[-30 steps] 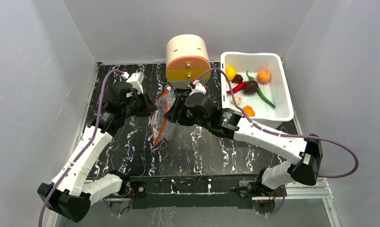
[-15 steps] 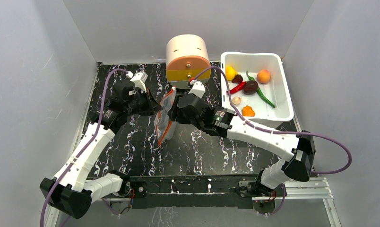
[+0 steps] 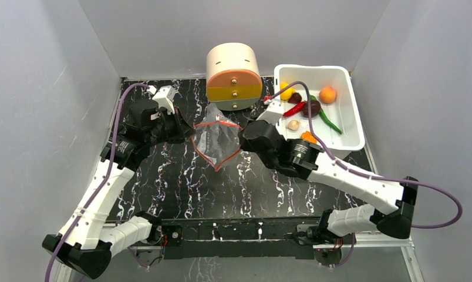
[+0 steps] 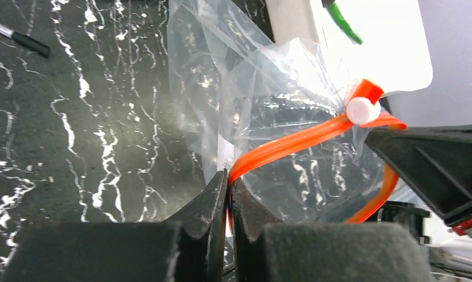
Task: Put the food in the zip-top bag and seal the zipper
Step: Open the zipper of the food storage bag.
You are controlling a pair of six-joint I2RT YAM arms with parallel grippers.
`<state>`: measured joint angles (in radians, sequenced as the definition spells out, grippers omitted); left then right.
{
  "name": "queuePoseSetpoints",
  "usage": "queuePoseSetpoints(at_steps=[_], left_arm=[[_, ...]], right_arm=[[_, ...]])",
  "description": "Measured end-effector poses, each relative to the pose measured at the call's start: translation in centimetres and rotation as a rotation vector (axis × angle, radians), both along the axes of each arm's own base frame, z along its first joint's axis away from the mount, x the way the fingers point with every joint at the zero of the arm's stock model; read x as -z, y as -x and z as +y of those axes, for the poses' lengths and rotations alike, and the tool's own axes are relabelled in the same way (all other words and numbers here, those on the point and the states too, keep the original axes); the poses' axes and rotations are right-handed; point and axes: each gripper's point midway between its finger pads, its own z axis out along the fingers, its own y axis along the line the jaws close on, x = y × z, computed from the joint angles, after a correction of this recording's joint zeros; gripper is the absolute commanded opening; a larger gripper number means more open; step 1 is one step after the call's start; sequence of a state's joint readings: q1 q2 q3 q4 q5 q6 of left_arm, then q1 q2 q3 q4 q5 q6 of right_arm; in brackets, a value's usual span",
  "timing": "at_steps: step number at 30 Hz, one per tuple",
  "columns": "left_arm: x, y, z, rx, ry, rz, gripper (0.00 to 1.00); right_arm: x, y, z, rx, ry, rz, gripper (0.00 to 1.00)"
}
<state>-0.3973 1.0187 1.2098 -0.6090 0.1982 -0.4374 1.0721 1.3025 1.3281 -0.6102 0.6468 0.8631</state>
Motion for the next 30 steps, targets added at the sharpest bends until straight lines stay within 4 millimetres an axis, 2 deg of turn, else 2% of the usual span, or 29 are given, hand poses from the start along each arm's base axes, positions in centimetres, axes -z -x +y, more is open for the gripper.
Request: queuePoseSetpoints(at_steps=[1, 3, 5, 8, 11, 18, 22, 25, 28, 30], left_arm=[[-0.2, 0.0, -0.1, 0.003, 0.003, -0.001, 0.23], [-0.5, 0.2, -0.6, 0.022, 0.028, 0.001, 0.52], [-1.0, 0.4, -1.7, 0.059, 0.088, 0.003, 0.61], [-1.3, 1.0, -3.5, 0.140, 0.177, 0.003, 0.70], [-0.7, 1.6, -4.5, 0.199, 0.221, 0.024, 0.76], [1.1, 2.0, -4.8, 0.257, 0.203, 0.005, 0.80], [2.1, 1.2, -4.0, 0.225, 0.138, -0.021, 0.73], [3.1, 0.3, -3.0, 0.173, 0.079, -0.035, 0.52], [3.7, -0.4, -1.9, 0.126, 0.020, -0.051, 0.23], [4.1, -0.7, -1.2, 0.104, -0.020, -0.054, 0.08]], right_arm=[[-0.2, 0.2, -0.4, -0.001, -0.013, -0.006, 0.00], [-0.1, 0.7, -0.8, -0.011, -0.040, -0.014, 0.00], [0.1, 0.8, -0.7, -0.018, -0.044, -0.012, 0.00], [0.4, 0.9, 0.1, -0.046, -0.059, 0.000, 0.00], [0.2, 1.0, 0.9, -0.069, -0.085, 0.004, 0.00], [0.0, 1.0, 2.4, -0.099, -0.133, 0.012, 0.00], [0.5, 1.0, 3.3, -0.118, -0.141, 0.024, 0.00], [1.1, 1.0, 3.8, -0.129, -0.134, 0.036, 0.00], [1.5, 1.1, 4.1, -0.145, -0.125, 0.047, 0.00], [1.5, 1.2, 4.2, -0.155, -0.123, 0.049, 0.00]])
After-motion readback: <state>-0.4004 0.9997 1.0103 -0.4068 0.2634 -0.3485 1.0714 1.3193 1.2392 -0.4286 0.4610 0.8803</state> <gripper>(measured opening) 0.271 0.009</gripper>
